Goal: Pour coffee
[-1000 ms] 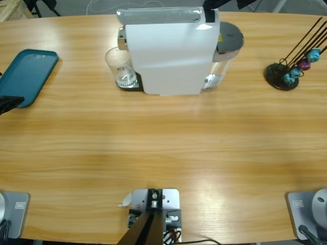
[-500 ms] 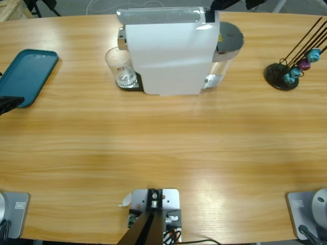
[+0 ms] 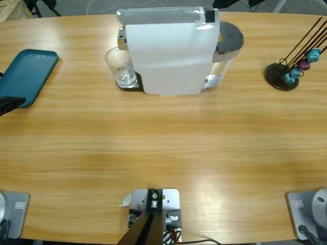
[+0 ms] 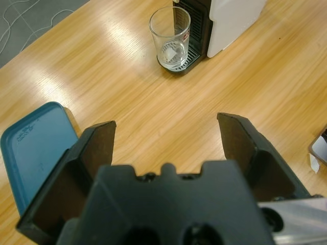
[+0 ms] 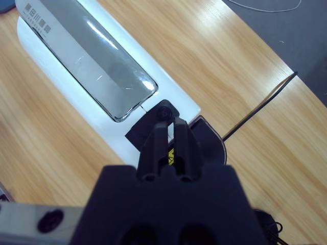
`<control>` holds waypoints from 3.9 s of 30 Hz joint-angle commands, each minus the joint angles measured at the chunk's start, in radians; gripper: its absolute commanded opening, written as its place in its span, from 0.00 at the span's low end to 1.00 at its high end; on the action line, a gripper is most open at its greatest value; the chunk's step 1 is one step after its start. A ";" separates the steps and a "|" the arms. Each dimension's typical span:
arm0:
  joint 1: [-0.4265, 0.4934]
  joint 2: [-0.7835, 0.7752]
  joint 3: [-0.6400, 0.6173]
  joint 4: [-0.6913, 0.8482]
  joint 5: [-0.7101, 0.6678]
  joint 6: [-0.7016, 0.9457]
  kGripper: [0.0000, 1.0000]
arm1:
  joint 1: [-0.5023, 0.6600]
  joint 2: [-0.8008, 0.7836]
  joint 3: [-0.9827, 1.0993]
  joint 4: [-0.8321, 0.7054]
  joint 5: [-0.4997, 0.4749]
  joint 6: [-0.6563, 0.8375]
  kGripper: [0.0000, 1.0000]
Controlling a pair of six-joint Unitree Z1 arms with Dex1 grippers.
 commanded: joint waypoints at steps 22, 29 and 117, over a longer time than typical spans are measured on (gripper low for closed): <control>-0.008 -0.063 0.129 -0.152 -0.083 0.061 0.82 | 0.151 -0.676 0.764 -0.253 -0.091 0.125 1.00; -0.010 -0.108 0.190 -0.266 -0.074 0.034 0.78 | 0.152 -0.830 0.917 -0.303 -0.052 0.173 1.00; -0.010 0.001 0.261 -0.411 -0.124 -0.052 0.78 | 0.151 -0.809 1.015 -0.437 -0.043 0.206 1.00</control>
